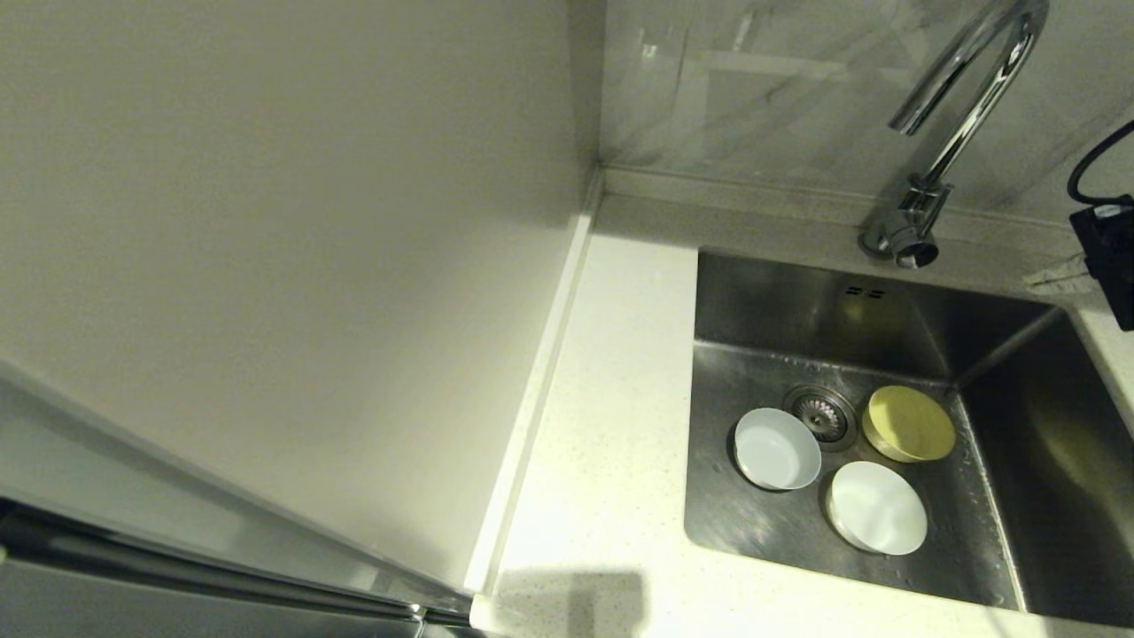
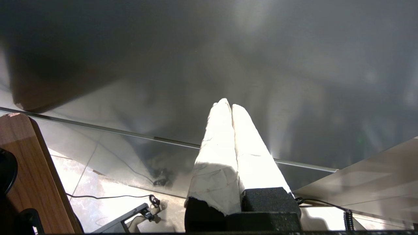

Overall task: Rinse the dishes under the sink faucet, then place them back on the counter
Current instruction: Turn on the faucet

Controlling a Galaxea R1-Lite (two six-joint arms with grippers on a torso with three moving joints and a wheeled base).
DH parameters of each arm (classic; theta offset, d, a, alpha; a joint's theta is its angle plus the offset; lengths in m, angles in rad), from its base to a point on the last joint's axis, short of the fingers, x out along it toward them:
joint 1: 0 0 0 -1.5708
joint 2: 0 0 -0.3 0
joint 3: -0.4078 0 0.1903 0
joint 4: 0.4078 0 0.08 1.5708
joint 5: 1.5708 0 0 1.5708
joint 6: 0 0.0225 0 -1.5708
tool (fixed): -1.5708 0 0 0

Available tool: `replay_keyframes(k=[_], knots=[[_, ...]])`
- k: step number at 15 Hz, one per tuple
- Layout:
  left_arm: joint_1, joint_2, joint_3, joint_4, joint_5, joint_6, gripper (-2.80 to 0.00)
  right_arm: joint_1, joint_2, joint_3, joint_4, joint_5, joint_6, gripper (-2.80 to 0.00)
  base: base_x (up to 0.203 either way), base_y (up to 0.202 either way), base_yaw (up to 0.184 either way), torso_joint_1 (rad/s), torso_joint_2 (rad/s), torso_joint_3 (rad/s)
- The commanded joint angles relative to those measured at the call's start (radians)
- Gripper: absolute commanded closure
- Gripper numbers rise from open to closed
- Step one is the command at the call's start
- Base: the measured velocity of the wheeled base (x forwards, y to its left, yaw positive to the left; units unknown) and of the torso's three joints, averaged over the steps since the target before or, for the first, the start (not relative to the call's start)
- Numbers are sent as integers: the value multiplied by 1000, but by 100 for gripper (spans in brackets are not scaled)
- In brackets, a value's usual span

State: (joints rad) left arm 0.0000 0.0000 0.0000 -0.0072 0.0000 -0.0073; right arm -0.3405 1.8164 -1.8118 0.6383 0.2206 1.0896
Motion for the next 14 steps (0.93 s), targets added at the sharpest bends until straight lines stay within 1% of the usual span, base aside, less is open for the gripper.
replay_keyframes(k=[1, 2, 4, 6, 8, 9, 11, 12, 14], knots=[[0, 0, 2, 0, 0, 0, 0, -12, 107, -73, -89, 2, 147, 0, 0, 0, 0, 0, 0, 0], [0, 0, 3, 0, 0, 0, 0, -18, 128, -88, -150, 0, 199, 0, 0, 0, 0, 0, 0, 0], [-1, 0, 3, 0, 0, 0, 0, -26, 165, -135, -199, -3, 265, 0, 0, 0, 0, 0, 0, 0], [-1, 0, 3, 0, 0, 0, 0, -38, 175, -168, -228, -16, 283, 0, 0, 0, 0, 0, 0, 0], [0, 0, 3, 0, 0, 0, 0, -53, 173, -170, -332, -2, 299, 0, 0, 0, 0, 0, 0, 0], [0, 0, 3, 0, 0, 0, 0, -54, 175, -170, -359, 22, 330, 0, 0, 0, 0, 0, 0, 0], [0, 0, 3, 0, 0, 0, 0, -54, 176, -170, -416, 130, 410, 0, 0, 0, 0, 0, 0, 0], [0, 0, 3, 0, 0, 0, 0, -54, 180, -170, -459, 165, 447, 0, 0, 0, 0, 0, 0, 0], [0, 0, 3, 0, 0, 0, 0, -51, 194, -170, -496, 221, 463, 0, 0, 0, 0, 0, 0, 0]])
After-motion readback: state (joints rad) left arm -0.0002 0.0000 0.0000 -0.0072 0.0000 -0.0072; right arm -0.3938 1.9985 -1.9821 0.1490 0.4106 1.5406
